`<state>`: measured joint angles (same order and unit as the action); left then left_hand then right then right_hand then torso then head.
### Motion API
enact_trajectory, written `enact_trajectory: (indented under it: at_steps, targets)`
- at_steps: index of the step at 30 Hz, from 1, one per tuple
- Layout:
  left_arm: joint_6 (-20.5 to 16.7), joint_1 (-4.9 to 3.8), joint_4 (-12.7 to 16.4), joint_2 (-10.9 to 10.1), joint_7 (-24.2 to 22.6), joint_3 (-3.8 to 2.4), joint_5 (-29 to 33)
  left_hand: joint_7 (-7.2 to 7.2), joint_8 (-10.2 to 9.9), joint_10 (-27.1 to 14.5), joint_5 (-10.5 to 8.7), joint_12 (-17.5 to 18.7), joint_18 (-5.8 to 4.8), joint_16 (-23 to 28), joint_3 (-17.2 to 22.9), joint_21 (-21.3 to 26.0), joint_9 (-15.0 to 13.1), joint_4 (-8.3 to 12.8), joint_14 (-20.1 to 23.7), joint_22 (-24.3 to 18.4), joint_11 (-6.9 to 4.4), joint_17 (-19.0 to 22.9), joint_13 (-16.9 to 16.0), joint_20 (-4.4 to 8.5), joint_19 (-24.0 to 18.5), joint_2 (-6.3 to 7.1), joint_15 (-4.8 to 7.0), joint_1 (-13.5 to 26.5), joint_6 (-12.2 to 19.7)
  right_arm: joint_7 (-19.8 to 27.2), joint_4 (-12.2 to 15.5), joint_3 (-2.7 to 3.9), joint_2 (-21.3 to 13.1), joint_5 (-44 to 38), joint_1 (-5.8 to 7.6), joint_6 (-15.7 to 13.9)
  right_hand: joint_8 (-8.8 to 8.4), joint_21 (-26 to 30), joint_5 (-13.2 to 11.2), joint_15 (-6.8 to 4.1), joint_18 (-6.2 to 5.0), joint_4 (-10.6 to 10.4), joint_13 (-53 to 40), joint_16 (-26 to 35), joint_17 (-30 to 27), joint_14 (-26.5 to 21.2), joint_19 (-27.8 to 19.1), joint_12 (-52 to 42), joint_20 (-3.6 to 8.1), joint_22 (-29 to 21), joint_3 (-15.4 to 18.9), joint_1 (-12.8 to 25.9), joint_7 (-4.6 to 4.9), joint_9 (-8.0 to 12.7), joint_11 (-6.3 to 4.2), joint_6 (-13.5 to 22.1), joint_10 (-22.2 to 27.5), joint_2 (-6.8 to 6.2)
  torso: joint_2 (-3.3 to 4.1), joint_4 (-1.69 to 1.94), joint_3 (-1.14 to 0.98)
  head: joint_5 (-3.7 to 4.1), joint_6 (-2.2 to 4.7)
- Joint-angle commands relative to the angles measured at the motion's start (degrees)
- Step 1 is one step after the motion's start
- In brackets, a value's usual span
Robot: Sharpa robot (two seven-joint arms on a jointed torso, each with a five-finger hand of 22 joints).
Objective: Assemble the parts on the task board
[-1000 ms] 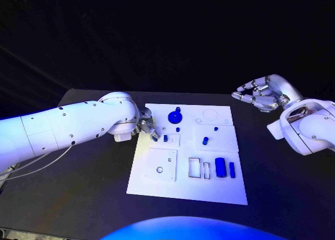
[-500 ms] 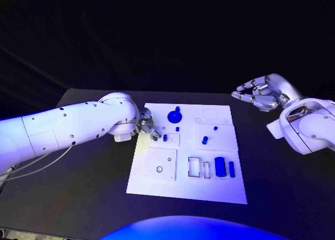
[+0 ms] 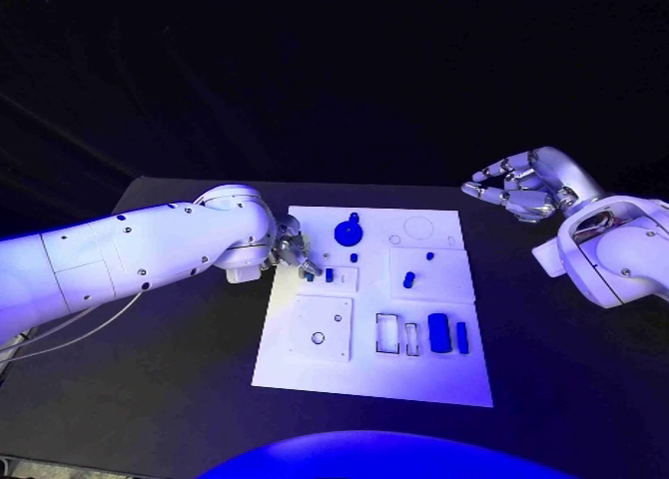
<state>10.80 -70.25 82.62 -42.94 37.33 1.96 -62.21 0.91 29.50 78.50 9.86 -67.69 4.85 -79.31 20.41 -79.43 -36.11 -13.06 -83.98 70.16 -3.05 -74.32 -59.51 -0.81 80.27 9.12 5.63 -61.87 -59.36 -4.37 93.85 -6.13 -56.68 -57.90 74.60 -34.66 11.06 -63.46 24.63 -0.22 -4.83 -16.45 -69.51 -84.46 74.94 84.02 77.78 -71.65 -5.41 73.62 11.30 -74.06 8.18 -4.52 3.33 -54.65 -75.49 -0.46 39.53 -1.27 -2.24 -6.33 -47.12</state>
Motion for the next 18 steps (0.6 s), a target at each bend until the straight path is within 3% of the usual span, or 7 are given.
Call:
enact_trajectory:
  at_steps: [1,8,18]
  targets:
    - [-0.65,0.04,0.52,-0.37,-0.03,-0.01,-0.08,0.35,0.25,-0.39,-0.07,0.37,-0.56,-0.04,-3.16,0.12,0.41,-0.97,-2.49,-0.34,0.39,-0.02,0.82,0.1,0.01,0.04,0.12,0.36,0.11,0.2,0.09,0.01,-0.03,-0.59,-0.02,0.12,0.19,0.38,0.27,-0.56,-0.83,0.01,0.07,0.17,4.73,3.49,-0.04,0.04,0.09,0.06,0.36,0.1,-0.02,0.07,0.08,0.28,0.32,0.33,0.03,-0.05,0.01,0.12,0.16]
    - [-3.71,0.02,1.42,-1.37,-0.3,-0.1,2.05,0.55,0.31,-1.08,-0.04,0.91,-0.42,0.0,-9.03,0.5,1.08,-3.56,-2.46,-0.86,0.58,0.01,1.81,0.02,-0.25,-0.48,-0.01,1.06,0.63,0.26,0.02,0.01,-0.01,-0.58,-0.02,0.05,0.17,0.58,0.26,-0.54,-0.87,-0.09,0.26,0.24,4.62,3.46,-0.11,0.2,0.09,-0.02,0.58,0.33,0.02,0.1,0.11,0.42,0.47,0.3,0.02,0.01,0.0,0.24,0.14]
    - [-7.29,0.0,2.36,-2.34,-0.76,-0.49,3.87,0.67,0.33,-2.05,0.14,1.99,-0.2,0.03,-13.25,1.15,1.7,-3.63,-2.44,-1.89,0.68,0.04,3.5,-0.02,-0.76,-1.95,-0.05,1.43,1.2,0.31,-0.07,0.01,0.07,-0.54,-0.02,0.04,0.18,0.65,0.05,-0.52,-0.87,-0.16,0.31,0.27,4.58,3.45,-0.12,0.23,0.08,-0.04,0.75,0.58,0.04,0.12,0.13,0.5,0.5,0.37,0.04,0.01,0.02,0.56,0.15]
